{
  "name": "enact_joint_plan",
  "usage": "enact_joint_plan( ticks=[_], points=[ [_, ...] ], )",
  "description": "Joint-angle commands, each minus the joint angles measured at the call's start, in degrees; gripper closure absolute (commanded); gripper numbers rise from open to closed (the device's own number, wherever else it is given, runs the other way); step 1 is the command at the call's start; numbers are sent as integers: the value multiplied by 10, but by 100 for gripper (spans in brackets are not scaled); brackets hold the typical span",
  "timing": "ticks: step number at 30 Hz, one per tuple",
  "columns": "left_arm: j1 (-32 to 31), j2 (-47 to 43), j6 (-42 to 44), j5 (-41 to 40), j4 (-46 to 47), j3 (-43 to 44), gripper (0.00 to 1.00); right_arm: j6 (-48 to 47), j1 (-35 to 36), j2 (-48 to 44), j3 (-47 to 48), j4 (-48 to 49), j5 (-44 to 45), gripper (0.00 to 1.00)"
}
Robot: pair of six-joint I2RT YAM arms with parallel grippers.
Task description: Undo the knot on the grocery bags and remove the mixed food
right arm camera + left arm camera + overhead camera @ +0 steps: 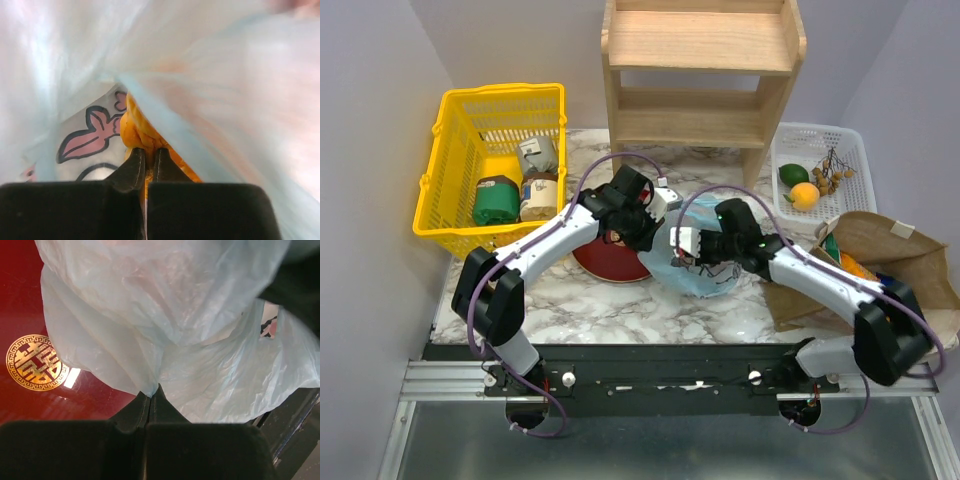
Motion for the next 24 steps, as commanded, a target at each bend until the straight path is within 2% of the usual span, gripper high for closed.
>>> enact_joint_plan(
  ticks=[1,4,8,13,16,21,24],
  points=[
    [4,1,12,1,-6,21,100,35,0,-127,41,-97,-12,100],
    [4,13,8,11,-8,38,100,46,0,-186,48,-190,-18,99],
    [4,43,-6,45,-14,102,100,44,0,-305,34,-273,-25,100],
    [-7,101,-15,81,-19,191,100,27,0,-382,38,-411,-15,100],
    [-16,141,-26,92,-21,243,100,28,1,-422,47,-461,-31,100],
    [-19,186,-45,125,-6,294,100,32,0,-410,36,-519,-67,100],
    [-20,199,-46,118,-6,303,100,80,0,-418,62,-480,-88,100]
  ],
)
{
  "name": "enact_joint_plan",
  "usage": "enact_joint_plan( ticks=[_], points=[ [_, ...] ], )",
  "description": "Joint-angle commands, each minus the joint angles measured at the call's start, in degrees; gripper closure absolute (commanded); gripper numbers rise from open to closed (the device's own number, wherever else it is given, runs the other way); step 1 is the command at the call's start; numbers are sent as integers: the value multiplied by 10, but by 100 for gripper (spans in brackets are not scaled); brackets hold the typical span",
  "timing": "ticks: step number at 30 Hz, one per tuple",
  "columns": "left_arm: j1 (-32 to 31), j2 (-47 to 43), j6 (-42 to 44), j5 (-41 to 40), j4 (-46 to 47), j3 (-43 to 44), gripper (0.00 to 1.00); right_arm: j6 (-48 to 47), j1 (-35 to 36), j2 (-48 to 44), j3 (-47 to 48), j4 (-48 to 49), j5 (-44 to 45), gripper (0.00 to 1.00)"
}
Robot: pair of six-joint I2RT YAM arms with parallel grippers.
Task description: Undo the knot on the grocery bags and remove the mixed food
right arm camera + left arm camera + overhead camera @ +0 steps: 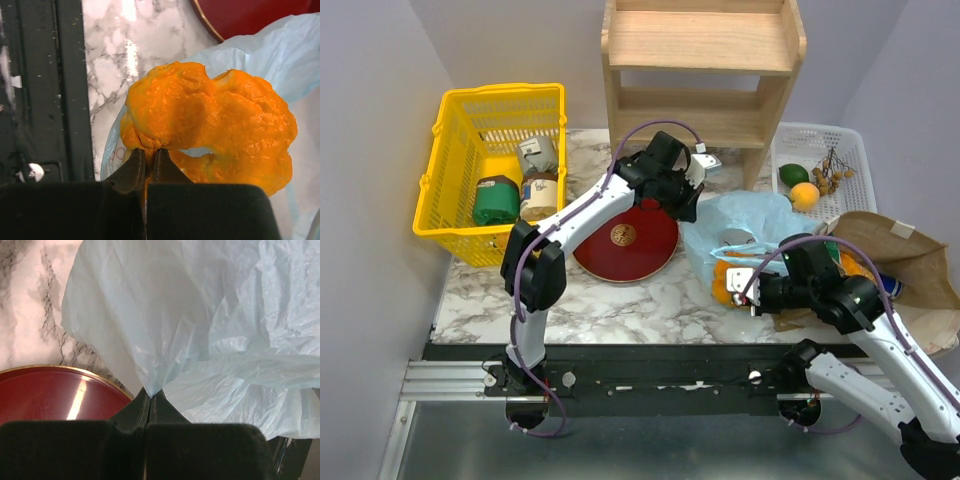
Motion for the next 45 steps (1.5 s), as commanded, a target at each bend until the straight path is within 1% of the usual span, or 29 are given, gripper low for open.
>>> enact_joint_plan(
  ticks=[1,4,5,6,7,8,10,12,15,16,17,18,19,20,21,23,25,29,30,32,33,34,35,36,37,38,40,41,45],
  points=[
    [-2,23,-12,23,-3,21,100,76,0,-9,50,33,-47,99],
    [-10,25,-9,24,-6,12,100,150,0,20,110,96,-40,100],
    [-13,24,-8,25,-6,5,100,167,-1,33,162,100,-58,100],
    [-20,21,-8,26,-6,1,100,185,-2,63,194,104,-68,100],
    [-24,19,-8,28,-7,-3,100,223,-3,76,223,109,-75,99],
    [-27,17,-6,29,-8,-10,100,238,-4,92,292,107,-85,100],
    [-34,7,-1,29,-16,-17,100,256,-4,134,361,84,-94,100],
    [-37,-6,1,28,-15,-38,100,265,-4,155,443,79,-87,100],
    [-37,-29,7,17,-18,-59,100,278,-4,172,461,117,-48,100],
    [-36,-37,7,10,-24,-63,93,290,-3,173,449,152,-28,99],
    [-37,-44,6,-13,-30,-68,46,294,-4,174,441,171,12,100],
    [-36,-63,4,-20,-38,-69,31,297,-5,173,431,189,29,100],
    [-33,-74,5,-22,-52,-70,22,297,-4,175,415,219,42,100],
    [-26,-87,5,-23,-55,-81,8,291,-4,181,410,227,53,100],
    [-23,-119,6,-17,-58,-89,3,287,-3,185,408,232,52,100],
    [-11,-154,27,-9,-70,-111,1,284,-3,204,406,239,44,100],
    [-7,-203,46,-21,-89,-126,1,291,-3,219,403,246,40,100],
    [8,-281,84,-74,-98,-179,1,299,-3,264,402,254,-7,100],
    [12,-310,91,-88,-96,-201,1,301,-3,290,406,258,-19,100],
    [21,-334,94,-126,-90,-219,1,314,-3,326,419,265,-60,99],
    [27,-351,76,-140,-90,-229,1,323,-3,344,429,270,-73,99],
    [46,-357,66,-150,-91,-231,1,334,-2,384,435,288,-84,99],
    [56,-362,60,-166,-94,-232,1,375,-2,402,437,304,-91,99],
    [67,-373,54,-174,-96,-231,1,394,0,424,440,320,-116,99],
    [87,-381,53,-183,-95,-231,2,407,6,445,464,331,-123,99],
    [94,-391,54,-206,-91,-232,2,416,21,492,479,327,-126,100],
    [109,-420,63,-225,-82,-237,2,413,38,532,525,312,-113,99],
    [122,-427,67,-231,-81,-238,2,420,48,574,540,308,-102,99],
    [144,-458,87,-254,-80,-250,1,467,48,650,566,299,-20,100]
  ],
)
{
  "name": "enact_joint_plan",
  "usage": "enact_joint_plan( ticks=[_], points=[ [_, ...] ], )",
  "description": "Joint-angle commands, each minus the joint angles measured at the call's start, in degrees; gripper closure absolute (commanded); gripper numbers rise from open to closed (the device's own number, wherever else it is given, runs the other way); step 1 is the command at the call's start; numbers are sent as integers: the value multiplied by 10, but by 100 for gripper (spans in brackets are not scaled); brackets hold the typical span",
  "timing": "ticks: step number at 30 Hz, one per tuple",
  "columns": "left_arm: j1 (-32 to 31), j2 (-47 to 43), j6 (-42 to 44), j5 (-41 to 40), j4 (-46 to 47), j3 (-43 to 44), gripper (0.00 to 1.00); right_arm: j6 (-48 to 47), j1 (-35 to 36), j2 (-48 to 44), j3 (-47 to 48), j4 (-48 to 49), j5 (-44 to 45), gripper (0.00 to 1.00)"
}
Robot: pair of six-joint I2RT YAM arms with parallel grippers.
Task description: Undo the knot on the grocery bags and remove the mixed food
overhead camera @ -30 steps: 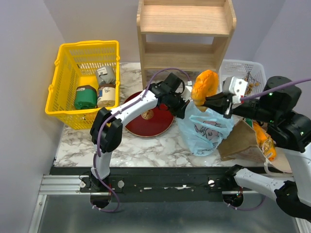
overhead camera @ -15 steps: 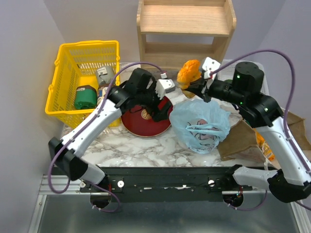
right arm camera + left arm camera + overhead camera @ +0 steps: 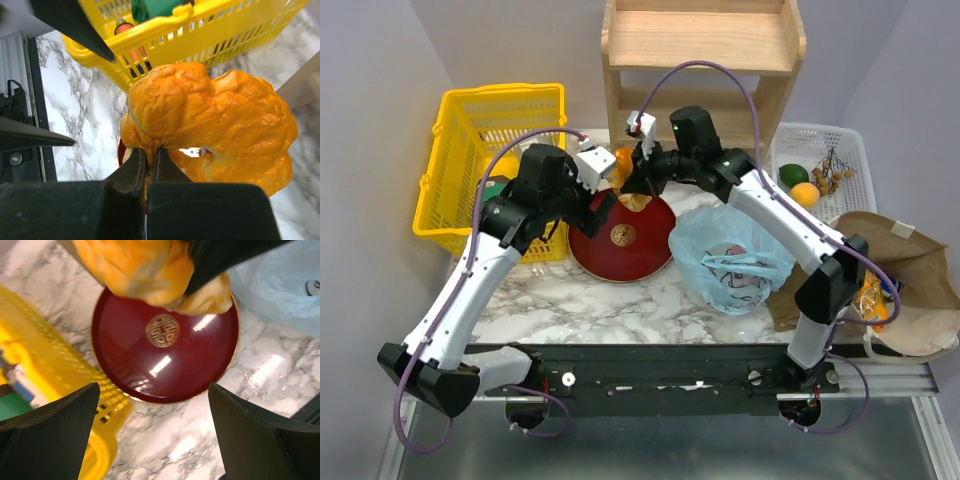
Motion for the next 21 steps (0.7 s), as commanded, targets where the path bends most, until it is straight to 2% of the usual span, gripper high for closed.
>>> enact_joint_plan(
  ticks=[1,6,15,21],
  points=[
    [20,-48,22,-52,3,-13,1,67,8,59,34,8,64,100],
    [31,-63,30,-46,4,-35,2,139,14,100,1,8,202,100],
    [29,-54,36,-33,10,-34,2,149,38,190,14,14,175,100],
    [27,-47,36,-23,11,-30,1,142,61,266,51,24,236,99]
  ],
)
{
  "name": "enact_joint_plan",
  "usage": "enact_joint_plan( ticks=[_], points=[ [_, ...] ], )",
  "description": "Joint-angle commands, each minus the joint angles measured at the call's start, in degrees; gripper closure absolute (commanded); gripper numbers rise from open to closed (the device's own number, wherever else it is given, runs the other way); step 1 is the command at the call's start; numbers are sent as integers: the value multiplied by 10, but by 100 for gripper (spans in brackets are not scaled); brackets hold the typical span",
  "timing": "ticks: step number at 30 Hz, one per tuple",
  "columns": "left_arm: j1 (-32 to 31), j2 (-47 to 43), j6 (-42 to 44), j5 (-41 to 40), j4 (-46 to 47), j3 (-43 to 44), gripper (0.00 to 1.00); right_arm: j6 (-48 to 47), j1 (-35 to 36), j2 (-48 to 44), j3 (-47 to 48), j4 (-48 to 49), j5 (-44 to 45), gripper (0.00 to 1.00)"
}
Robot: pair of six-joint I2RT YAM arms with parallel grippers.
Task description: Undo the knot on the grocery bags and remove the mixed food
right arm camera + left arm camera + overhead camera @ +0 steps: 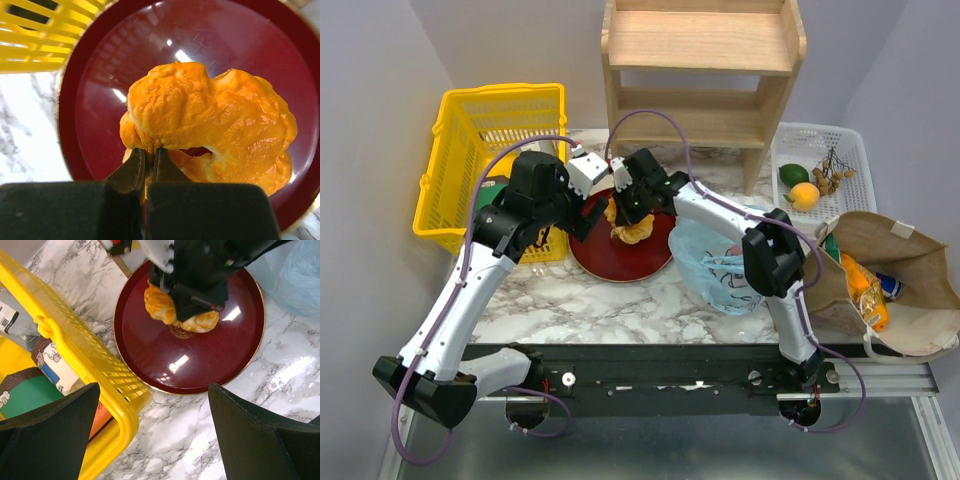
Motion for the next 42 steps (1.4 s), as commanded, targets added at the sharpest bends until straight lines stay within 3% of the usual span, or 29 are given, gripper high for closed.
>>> enact_joint_plan(
  ticks=[1,9,14,16,18,19,20,23,27,33,38,42],
  points=[
    [-2,8,4,10,6,3,2,5,18,53,45,27,70,99],
    [-1,19,2,18,11,3,2,-89,23,99,76,24,103,100],
    [-1,29,-5,33,19,7,2,-88,34,80,59,4,43,98],
    [-1,34,-9,38,23,9,2,-80,37,75,57,-1,10,92],
    [1,37,-15,48,24,13,2,-75,46,68,51,-2,2,74],
    [3,38,-19,52,29,13,2,-77,48,66,49,-2,2,60],
    [4,39,-26,56,31,16,1,-84,49,64,45,-2,3,37],
    [11,42,-35,65,45,18,2,-87,46,47,47,4,30,13],
    [11,43,-48,70,58,44,2,-81,20,2,59,3,-10,7],
    [1,50,-43,85,58,117,1,-123,-12,-153,31,-14,-36,4],
    [-15,68,-16,80,49,158,1,-258,-13,-381,-95,-28,8,3],
    [-29,106,-10,135,46,157,1,-285,-27,-524,-236,-23,102,2]
  ],
)
